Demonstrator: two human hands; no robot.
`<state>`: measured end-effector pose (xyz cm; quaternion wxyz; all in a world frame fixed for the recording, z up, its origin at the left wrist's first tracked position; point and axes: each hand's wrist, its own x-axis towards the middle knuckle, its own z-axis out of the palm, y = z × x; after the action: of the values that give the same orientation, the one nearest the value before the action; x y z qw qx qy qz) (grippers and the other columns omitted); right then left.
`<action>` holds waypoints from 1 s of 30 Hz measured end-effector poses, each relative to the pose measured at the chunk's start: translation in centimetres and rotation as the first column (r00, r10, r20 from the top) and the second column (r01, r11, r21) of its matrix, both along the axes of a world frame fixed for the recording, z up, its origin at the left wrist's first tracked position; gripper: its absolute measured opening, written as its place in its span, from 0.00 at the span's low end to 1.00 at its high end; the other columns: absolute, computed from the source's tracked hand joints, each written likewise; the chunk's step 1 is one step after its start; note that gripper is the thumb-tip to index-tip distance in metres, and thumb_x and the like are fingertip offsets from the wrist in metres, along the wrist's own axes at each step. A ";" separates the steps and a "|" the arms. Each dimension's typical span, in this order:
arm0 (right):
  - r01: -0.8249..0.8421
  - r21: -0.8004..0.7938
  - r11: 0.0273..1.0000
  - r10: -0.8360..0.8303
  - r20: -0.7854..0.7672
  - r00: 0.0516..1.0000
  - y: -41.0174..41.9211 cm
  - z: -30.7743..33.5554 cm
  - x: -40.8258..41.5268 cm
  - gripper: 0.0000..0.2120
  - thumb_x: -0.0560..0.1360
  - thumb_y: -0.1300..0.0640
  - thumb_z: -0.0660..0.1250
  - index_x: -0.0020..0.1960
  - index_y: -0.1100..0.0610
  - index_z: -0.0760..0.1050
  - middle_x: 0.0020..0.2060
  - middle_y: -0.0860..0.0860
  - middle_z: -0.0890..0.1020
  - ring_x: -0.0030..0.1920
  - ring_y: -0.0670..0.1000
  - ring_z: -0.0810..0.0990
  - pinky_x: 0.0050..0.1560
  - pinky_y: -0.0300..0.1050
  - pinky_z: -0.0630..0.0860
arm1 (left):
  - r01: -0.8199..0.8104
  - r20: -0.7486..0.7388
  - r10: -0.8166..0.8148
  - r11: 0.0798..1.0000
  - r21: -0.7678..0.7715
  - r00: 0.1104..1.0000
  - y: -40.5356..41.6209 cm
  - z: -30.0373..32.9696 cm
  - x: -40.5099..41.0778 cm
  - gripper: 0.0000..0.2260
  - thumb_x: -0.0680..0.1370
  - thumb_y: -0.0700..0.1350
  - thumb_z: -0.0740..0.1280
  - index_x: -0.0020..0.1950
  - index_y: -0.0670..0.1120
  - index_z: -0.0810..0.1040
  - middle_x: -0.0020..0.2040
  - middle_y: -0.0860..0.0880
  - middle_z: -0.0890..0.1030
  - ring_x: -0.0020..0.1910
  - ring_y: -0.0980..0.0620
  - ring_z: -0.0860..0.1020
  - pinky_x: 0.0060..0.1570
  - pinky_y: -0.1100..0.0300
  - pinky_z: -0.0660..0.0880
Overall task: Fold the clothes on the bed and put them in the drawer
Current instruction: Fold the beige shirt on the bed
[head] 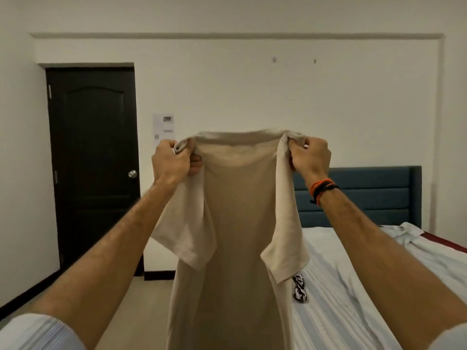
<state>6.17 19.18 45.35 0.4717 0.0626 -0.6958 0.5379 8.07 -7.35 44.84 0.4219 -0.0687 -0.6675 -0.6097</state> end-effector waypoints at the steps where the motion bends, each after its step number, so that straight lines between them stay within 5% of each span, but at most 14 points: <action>1: 0.001 0.027 1.000 -0.003 0.043 0.999 0.0 -1.6 -0.6 0.17 0.77 0.50 0.68 0.34 0.57 0.78 0.29 0.46 0.78 0.32 0.49 0.78 0.34 0.44 0.78 | -0.011 0.060 0.012 1.000 -0.014 0.998 -0.2 -1.8 -0.8 0.16 0.79 0.50 0.70 0.54 0.38 0.76 0.37 0.44 0.85 0.33 0.48 0.85 0.34 0.54 0.83; 4: -0.016 0.121 0.993 -0.012 0.224 0.975 0.2 -7.5 -3.0 0.20 0.76 0.49 0.70 0.30 0.59 0.75 0.26 0.50 0.78 0.29 0.50 0.76 0.31 0.46 0.73 | -0.002 0.234 0.019 0.997 -0.072 0.972 -0.9 -8.0 -3.7 0.15 0.79 0.50 0.69 0.50 0.37 0.78 0.37 0.42 0.85 0.31 0.49 0.84 0.32 0.56 0.83; 10: -0.203 0.111 0.973 0.105 0.572 0.813 0.3 -20.1 -7.6 0.14 0.76 0.52 0.71 0.40 0.64 0.82 0.27 0.55 0.83 0.26 0.50 0.83 0.33 0.46 0.83 | 0.074 0.559 0.013 0.988 -0.132 0.829 -1.9 -20.8 -9.6 0.16 0.78 0.53 0.70 0.43 0.39 0.81 0.32 0.44 0.84 0.31 0.46 0.84 0.39 0.49 0.84; 16: -0.208 0.120 0.971 0.062 0.711 0.700 0.8 -29.3 -13.3 0.13 0.76 0.54 0.71 0.42 0.65 0.82 0.26 0.55 0.82 0.22 0.45 0.79 0.23 0.35 0.74 | 0.171 0.734 -0.058 0.982 -0.080 0.677 -1.6 -30.2 -16.0 0.16 0.79 0.51 0.69 0.41 0.39 0.80 0.35 0.41 0.84 0.32 0.44 0.84 0.33 0.54 0.83; 23: -0.233 0.207 0.950 -0.040 0.822 0.568 1.1 -36.9 -25.6 0.13 0.76 0.50 0.71 0.40 0.60 0.82 0.27 0.55 0.83 0.26 0.48 0.82 0.29 0.39 0.78 | 0.262 0.850 -0.068 0.961 -0.085 0.523 -1.7 -37.8 -27.5 0.16 0.80 0.50 0.67 0.39 0.39 0.80 0.37 0.41 0.85 0.33 0.46 0.83 0.31 0.58 0.81; 27: -0.107 0.116 0.988 -0.037 0.831 0.556 0.9 -38.2 -33.9 0.12 0.73 0.54 0.71 0.35 0.60 0.79 0.34 0.55 0.85 0.37 0.54 0.84 0.40 0.46 0.81 | 0.210 0.798 -0.113 0.978 -0.018 0.592 -2.2 -39.6 -35.6 0.15 0.78 0.51 0.69 0.48 0.38 0.81 0.43 0.42 0.85 0.41 0.47 0.84 0.42 0.54 0.83; 30: -0.152 -0.023 0.988 0.114 0.775 0.622 -0.3 -38.9 -38.7 0.15 0.70 0.49 0.69 0.53 0.55 0.77 0.50 0.51 0.82 0.52 0.54 0.81 0.55 0.54 0.77 | 0.369 0.724 -0.204 0.926 -0.076 0.660 -1.8 -40.9 -39.7 0.15 0.78 0.49 0.70 0.61 0.48 0.71 0.59 0.53 0.76 0.57 0.55 0.75 0.56 0.59 0.74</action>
<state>-32.50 18.85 6.44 0.0854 -0.1121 -0.8358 0.5306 -31.66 -9.11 3.93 0.0233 0.0185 -0.8199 -0.5718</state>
